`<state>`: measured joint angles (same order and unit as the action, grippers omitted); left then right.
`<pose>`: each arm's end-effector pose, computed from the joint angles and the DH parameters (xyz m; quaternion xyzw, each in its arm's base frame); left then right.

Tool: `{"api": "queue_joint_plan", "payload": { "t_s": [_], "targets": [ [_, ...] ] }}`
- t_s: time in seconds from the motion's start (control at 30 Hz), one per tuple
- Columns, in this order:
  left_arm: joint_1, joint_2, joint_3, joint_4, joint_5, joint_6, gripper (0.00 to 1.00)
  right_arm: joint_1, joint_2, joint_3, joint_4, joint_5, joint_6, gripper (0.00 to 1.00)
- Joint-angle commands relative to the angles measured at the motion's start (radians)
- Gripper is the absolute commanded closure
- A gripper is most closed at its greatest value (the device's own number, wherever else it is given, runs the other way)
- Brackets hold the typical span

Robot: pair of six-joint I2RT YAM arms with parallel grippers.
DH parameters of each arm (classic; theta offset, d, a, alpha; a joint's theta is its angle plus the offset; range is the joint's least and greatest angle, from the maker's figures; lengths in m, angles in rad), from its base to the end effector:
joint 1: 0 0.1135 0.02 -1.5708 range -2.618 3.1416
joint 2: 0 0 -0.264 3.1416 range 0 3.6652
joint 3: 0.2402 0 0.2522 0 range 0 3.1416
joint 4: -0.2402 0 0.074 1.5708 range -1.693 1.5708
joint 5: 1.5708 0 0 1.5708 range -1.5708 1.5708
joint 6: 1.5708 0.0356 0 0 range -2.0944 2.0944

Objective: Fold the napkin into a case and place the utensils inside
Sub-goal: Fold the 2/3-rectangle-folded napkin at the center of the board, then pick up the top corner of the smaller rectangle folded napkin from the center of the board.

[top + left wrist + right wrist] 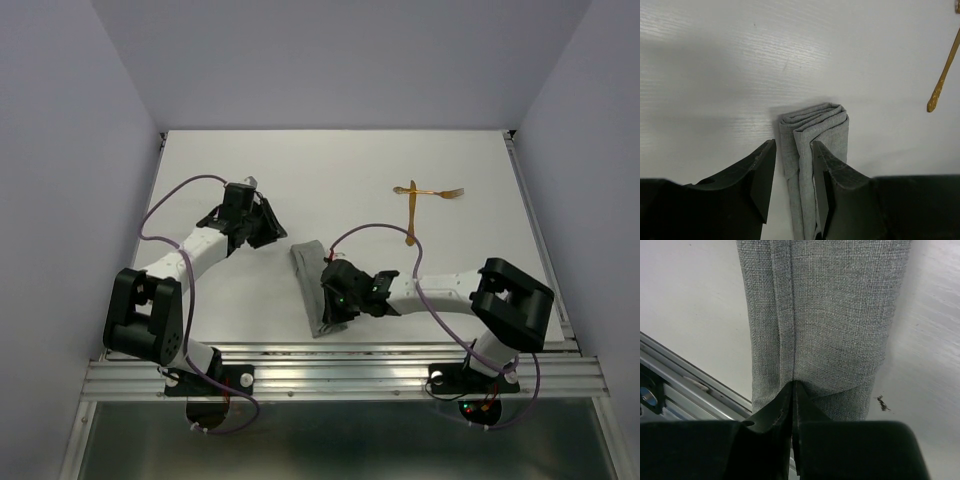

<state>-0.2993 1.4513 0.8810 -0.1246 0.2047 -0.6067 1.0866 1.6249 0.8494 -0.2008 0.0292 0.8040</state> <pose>0.2948 -0.0985 0.2242 -0.0951 0.8969 -0.2678 0.3388 0.1464 0.2762 0.1577 -0.1304 0.9471 0.2292 0.1828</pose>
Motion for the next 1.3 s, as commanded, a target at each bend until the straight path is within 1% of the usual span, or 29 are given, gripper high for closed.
{"api": "queue_joint_plan", "payload": {
  "t_s": [0.0,0.1,0.17,0.23,0.27,0.3,0.4,0.47,0.53,0.57,0.63,0.67,0.7,0.83,0.87,0.9,0.93,0.97,1.0,1.07,1.2,1.27],
  "targets": [
    [0.002,-0.034,-0.011,0.002,-0.008,0.015,0.53,0.013,0.069,0.002,0.015,0.049,0.029,0.95],
    [0.002,-0.046,-0.02,0.005,-0.011,0.013,0.53,0.013,0.076,-0.009,-0.041,0.173,0.014,0.95],
    [0.002,-0.048,-0.019,0.005,-0.004,0.021,0.52,-0.019,0.063,-0.027,-0.074,0.21,0.003,0.95],
    [0.002,-0.048,-0.014,0.011,0.021,0.038,0.48,-0.051,0.018,-0.044,-0.098,0.261,0.0,0.94],
    [0.002,-0.051,-0.011,0.011,0.022,0.039,0.47,-0.094,0.0,-0.062,-0.103,0.271,-0.003,0.93],
    [0.002,-0.052,-0.007,0.013,0.022,0.041,0.47,-0.114,-0.035,-0.072,-0.106,0.288,-0.018,0.88],
    [0.002,-0.037,0.003,0.01,0.013,0.044,0.47,-0.168,-0.079,-0.063,-0.104,0.307,-0.078,0.84],
    [0.002,-0.02,0.012,0.008,0.025,0.038,0.47,-0.168,-0.086,-0.036,-0.104,0.313,-0.13,0.81],
    [0.002,-0.012,0.021,0.008,0.041,0.035,0.47,-0.168,-0.094,0.01,-0.115,0.316,-0.143,0.78],
    [0.003,-0.008,0.024,0.003,0.042,0.025,0.47,-0.168,-0.099,0.025,-0.115,0.313,-0.161,0.71],
    [0.006,0.0,0.03,-0.003,0.042,0.009,0.47,-0.168,-0.102,0.083,-0.115,0.311,-0.181,0.65],
    [0.009,0.003,0.032,-0.003,0.045,0.001,0.47,-0.168,-0.097,0.106,-0.115,0.311,-0.202,0.58],
    [0.009,0.001,0.03,0.003,0.045,-0.011,0.46,-0.168,-0.089,0.161,-0.115,0.314,-0.215,0.54],
    [0.019,-0.002,0.036,0.0,0.033,-0.019,0.46,-0.168,-0.001,0.295,-0.112,0.31,-0.269,0.39],
    [0.023,-0.005,0.041,-0.007,0.029,-0.018,0.46,-0.168,0.024,0.363,-0.114,0.308,-0.288,0.22],
    [0.029,-0.008,0.042,-0.023,0.027,-0.016,0.44,-0.168,0.079,0.397,-0.114,0.311,-0.292,0.14],
    [0.044,-0.012,0.044,-0.032,0.018,-0.015,0.43,-0.168,0.11,0.431,-0.121,0.32,-0.296,0.13],
    [0.055,-0.026,0.044,-0.041,0.01,-0.016,0.42,-0.168,0.143,0.501,-0.132,0.322,-0.301,0.13],
    [0.066,-0.032,0.042,-0.061,0.003,-0.018,0.4,-0.168,0.2,0.532,-0.141,0.313,-0.308,0.07],
    [0.103,-0.057,0.032,-0.073,-0.002,-0.013,0.38,-0.168,0.249,0.58,-0.141,0.288,-0.321,0.07],
    [0.149,-0.1,0.007,-0.102,-0.005,0.005,0.36,-0.168,0.34,0.686,-0.141,0.258,-0.351,0.17],
    [0.16,-0.114,0.004,-0.113,-0.013,0.012,0.36,-0.168,0.374,0.708,-0.141,0.244,-0.362,0.19]
  ]
}}
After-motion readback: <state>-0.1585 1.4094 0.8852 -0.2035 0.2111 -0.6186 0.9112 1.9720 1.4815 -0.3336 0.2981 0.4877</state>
